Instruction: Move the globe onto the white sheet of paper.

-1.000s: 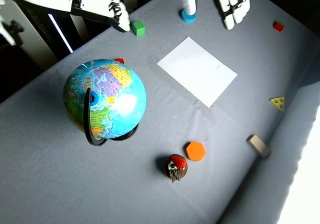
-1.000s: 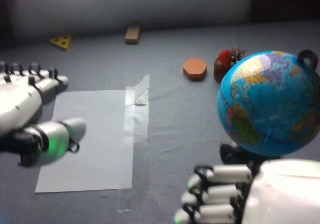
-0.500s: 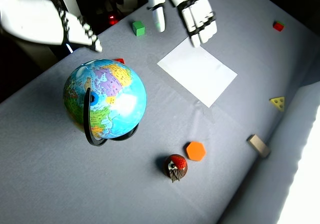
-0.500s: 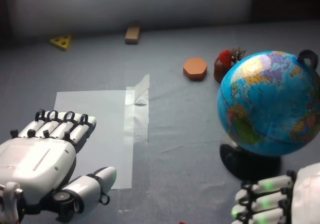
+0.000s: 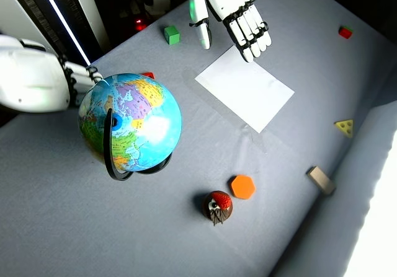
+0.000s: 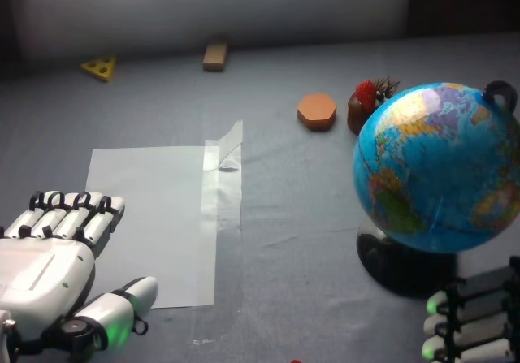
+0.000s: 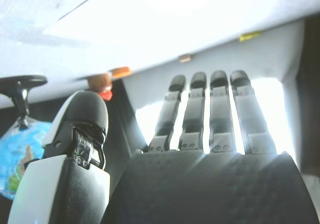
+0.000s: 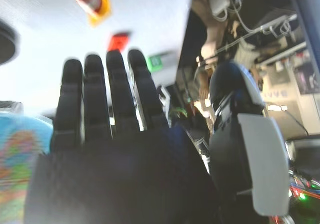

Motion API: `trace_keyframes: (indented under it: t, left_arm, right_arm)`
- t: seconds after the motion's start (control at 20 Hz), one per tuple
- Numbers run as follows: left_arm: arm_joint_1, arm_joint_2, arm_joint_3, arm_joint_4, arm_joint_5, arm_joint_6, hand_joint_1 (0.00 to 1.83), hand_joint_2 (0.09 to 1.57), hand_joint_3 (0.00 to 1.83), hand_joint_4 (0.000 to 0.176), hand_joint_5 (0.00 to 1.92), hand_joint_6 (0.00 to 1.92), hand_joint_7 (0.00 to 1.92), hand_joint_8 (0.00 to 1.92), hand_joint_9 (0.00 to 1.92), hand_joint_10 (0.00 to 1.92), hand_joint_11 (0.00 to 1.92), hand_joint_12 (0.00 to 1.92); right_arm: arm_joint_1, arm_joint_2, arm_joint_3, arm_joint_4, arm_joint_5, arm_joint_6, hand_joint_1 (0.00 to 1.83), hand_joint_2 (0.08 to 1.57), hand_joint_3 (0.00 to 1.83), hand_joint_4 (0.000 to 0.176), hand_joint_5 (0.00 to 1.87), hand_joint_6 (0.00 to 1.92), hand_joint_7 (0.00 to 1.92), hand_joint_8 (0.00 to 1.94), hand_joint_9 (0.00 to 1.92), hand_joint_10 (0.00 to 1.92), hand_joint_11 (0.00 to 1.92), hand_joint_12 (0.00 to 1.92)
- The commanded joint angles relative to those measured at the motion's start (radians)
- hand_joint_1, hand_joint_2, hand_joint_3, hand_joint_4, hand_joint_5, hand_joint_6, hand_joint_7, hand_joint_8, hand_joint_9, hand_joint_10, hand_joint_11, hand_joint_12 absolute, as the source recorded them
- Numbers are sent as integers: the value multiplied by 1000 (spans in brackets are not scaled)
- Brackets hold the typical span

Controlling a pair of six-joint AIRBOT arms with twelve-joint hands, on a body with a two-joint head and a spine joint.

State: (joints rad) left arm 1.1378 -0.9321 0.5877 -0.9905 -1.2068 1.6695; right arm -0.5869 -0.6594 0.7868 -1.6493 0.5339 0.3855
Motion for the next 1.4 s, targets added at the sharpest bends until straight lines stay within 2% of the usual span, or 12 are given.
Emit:
trace_keyframes:
  t: [0.0,0.15,0.45,0.9,1.05,1.15,1.35]
  left_arm:
    - [-3,-1,6,58,-85,-12,0,1294,0,0,17,0,0,0,0,0,0,0]
    - [-2,-11,33,76,-55,-38,0,1293,0,0,17,1,0,0,0,0,0,0]
    - [7,-61,82,86,-12,-55,0,1295,0,0,17,0,0,0,0,0,0,0]
    - [27,-52,110,88,23,-86,0,1295,0,0,33,5,10,3,3,1,0,0]
    - [29,-49,117,87,52,-90,0,1294,0,0,34,4,11,3,3,1,0,0]
    - [30,-47,117,88,57,-93,0,1290,0,0,34,4,11,3,3,1,0,0]
    - [32,-46,113,87,68,-99,0,1286,0,0,39,6,11,2,4,1,0,0]
  right_arm:
    - [-1,-4,10,78,52,-41,0,1186,0,0,198,1,165,0,131,0,0,235]
    - [-37,-26,66,177,47,-161,0,1182,0,0,198,1,164,0,131,0,0,233]
    - [-64,-66,148,235,-3,-211,0,1181,0,0,158,1,140,1,107,0,0,212]
    - [-82,-131,253,333,-67,-300,0,1182,0,0,186,11,175,12,109,2,0,157]
    - [-91,-158,289,358,-57,-353,0,1180,0,0,181,8,167,7,109,2,0,159]
    - [-90,-165,299,405,-40,-431,0,1181,0,0,179,7,174,9,114,4,0,160]
    - [-83,-167,312,405,-20,-445,0,1180,0,0,176,5,180,9,109,2,0,161]
